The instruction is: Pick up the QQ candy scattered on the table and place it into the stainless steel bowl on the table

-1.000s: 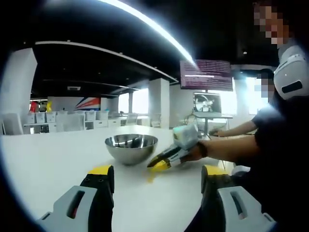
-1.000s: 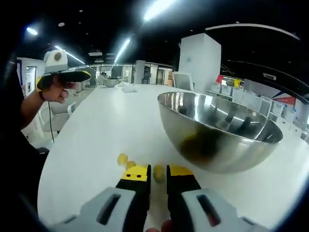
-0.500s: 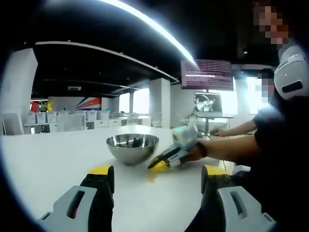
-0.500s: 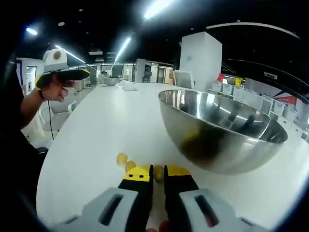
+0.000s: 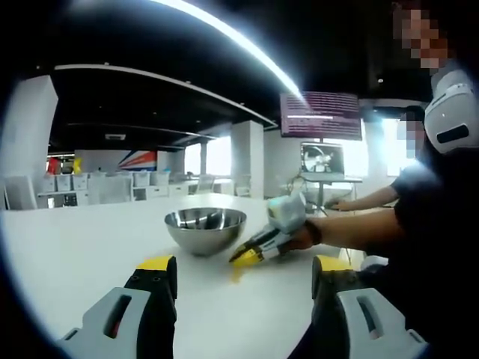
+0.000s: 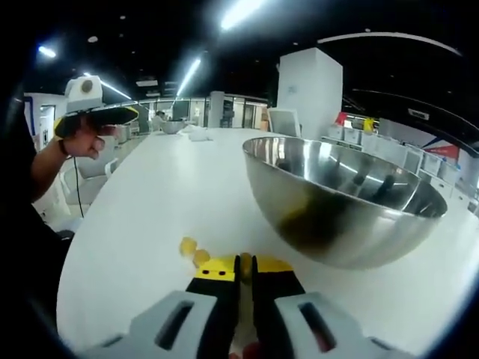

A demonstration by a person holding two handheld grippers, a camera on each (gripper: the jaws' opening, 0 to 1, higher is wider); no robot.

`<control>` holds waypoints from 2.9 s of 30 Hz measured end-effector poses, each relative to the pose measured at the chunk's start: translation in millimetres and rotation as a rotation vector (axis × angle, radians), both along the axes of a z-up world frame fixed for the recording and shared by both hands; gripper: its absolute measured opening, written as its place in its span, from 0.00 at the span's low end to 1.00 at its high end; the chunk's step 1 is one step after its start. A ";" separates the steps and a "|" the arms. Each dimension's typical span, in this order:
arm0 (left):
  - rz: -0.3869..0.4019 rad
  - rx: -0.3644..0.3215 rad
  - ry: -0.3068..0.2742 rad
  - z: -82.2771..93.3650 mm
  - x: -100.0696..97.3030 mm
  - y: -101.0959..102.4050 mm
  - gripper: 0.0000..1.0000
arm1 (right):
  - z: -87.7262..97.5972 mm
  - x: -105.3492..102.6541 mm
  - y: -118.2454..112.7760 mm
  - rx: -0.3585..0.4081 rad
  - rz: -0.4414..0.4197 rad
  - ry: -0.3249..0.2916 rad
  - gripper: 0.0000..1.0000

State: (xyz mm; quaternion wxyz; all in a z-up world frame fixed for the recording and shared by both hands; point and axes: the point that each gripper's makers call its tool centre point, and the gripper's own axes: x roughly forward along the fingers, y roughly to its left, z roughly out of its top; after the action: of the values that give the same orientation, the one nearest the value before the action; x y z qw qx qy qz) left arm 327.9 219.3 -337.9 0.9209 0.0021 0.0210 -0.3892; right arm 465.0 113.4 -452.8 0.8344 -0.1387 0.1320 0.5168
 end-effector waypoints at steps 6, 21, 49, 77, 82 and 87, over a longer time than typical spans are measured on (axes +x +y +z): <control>-0.004 0.000 -0.001 0.1 1.3 -3.3 0.74 | 22.9 -17.7 -17.6 0.024 0.012 -0.016 0.08; -0.008 0.005 0.001 -0.1 4.9 -7.9 0.74 | 97.0 -83.1 -105.3 0.190 -0.046 -0.040 0.08; -0.016 -0.001 0.016 -9.5 5.1 -9.4 0.73 | 123.8 -74.7 -148.4 0.249 -0.135 -0.078 0.08; -0.027 0.028 0.044 -18.2 10.6 -11.3 0.73 | 116.6 59.7 -28.7 -0.318 0.172 -0.076 0.09; -0.021 0.025 0.044 -17.8 10.8 -9.9 0.73 | 92.2 76.3 -20.6 -0.484 0.216 -0.073 0.09; -0.015 0.020 0.045 -18.6 11.3 -7.5 0.73 | 70.7 84.4 -17.5 -0.627 0.268 -0.084 0.09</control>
State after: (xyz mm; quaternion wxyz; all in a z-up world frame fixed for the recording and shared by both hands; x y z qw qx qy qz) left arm 339.2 211.8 -356.5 0.9172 0.0028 0.0457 -0.3958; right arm 549.4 95.9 -382.1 0.6805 -0.4257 0.2304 0.5501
